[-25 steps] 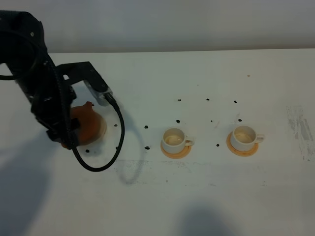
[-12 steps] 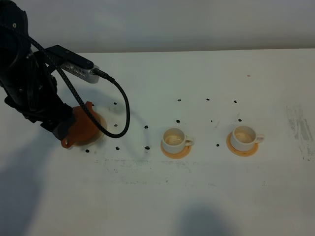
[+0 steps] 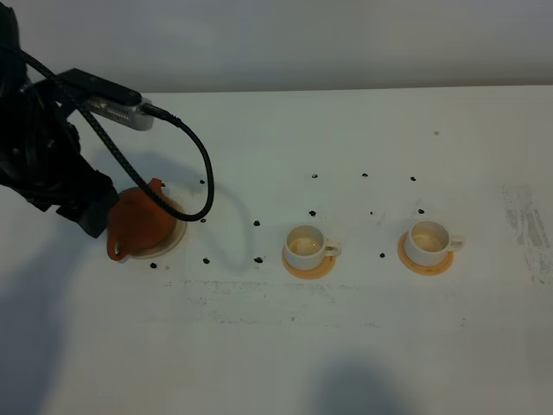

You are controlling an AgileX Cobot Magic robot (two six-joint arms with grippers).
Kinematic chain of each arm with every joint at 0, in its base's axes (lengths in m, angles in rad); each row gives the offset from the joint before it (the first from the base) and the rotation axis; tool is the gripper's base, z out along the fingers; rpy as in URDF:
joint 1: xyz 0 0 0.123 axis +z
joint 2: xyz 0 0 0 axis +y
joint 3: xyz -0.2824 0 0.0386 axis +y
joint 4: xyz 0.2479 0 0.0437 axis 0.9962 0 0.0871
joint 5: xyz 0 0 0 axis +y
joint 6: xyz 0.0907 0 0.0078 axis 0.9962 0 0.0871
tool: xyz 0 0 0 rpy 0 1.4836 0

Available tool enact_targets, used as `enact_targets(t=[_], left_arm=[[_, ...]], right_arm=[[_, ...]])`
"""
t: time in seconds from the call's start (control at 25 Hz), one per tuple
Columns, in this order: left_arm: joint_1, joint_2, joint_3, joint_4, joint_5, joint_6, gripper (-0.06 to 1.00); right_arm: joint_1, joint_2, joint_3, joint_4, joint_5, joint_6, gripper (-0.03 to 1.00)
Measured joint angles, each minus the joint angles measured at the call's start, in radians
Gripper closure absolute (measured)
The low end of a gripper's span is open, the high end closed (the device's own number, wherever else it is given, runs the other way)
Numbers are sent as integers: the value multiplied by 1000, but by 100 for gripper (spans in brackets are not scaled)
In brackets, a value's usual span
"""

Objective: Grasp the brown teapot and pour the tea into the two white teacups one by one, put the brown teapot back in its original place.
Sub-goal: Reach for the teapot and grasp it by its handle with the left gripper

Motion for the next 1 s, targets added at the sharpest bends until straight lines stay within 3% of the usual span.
enact_targets(t=[0.28,0.64,0.76,1.0], left_arm=[[2,-178,27,18,-33,0,31],[2,-452,348,22,-343,-5,31],[6,-498,445,22,-393,-38,31],[125,-451,546,16,-463,-79,31]], right_arm=[[0,0,0,0,0,0,46],[0,0,0,0,0,0,46],[0,0,0,0,0,0,46],[0,0,0,0,0,0,46]])
